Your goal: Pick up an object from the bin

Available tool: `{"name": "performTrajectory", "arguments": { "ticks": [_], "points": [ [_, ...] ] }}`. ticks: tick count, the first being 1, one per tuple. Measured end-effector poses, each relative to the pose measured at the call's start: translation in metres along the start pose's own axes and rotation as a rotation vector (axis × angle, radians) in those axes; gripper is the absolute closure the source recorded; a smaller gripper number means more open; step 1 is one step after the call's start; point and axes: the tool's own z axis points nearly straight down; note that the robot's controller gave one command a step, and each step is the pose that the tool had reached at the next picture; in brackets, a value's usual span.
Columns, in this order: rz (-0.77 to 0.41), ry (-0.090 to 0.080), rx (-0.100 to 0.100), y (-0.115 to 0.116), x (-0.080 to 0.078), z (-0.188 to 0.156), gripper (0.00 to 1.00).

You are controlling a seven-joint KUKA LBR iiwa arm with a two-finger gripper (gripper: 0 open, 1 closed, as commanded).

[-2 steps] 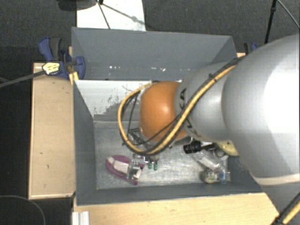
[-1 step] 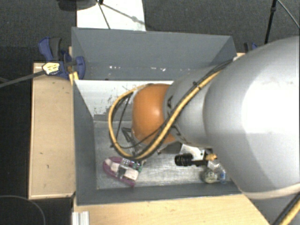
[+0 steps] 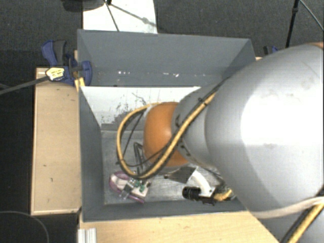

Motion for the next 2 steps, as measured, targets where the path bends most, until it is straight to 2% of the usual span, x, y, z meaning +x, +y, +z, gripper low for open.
{"name": "performTrajectory", "arguments": {
  "ticks": [1, 2],
  "points": [
    [0.148, 0.002, -0.006, -0.0082, -0.0083, 0.0016, 0.00],
    [0.152, -0.004, -0.004, -0.0098, -0.0111, 0.0023, 1.00]
  ]
}}
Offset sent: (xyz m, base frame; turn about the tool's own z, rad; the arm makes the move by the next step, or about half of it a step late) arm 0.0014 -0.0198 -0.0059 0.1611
